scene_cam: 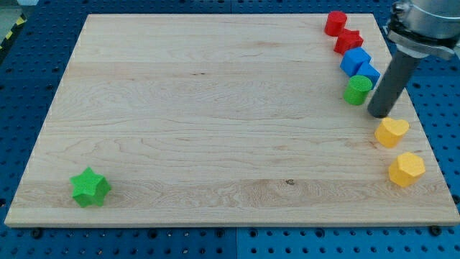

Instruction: Move green circle to the center

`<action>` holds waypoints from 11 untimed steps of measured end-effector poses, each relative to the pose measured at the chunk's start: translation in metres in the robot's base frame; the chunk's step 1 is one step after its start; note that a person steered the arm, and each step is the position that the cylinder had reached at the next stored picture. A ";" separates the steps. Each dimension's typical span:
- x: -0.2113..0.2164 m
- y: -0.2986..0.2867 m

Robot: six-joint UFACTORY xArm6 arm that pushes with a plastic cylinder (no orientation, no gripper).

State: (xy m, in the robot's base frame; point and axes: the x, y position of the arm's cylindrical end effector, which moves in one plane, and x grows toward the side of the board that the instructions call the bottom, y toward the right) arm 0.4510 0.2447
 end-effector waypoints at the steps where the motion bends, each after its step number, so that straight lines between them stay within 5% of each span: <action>1: -0.001 0.028; 4: -0.039 0.033; 11: -0.044 -0.206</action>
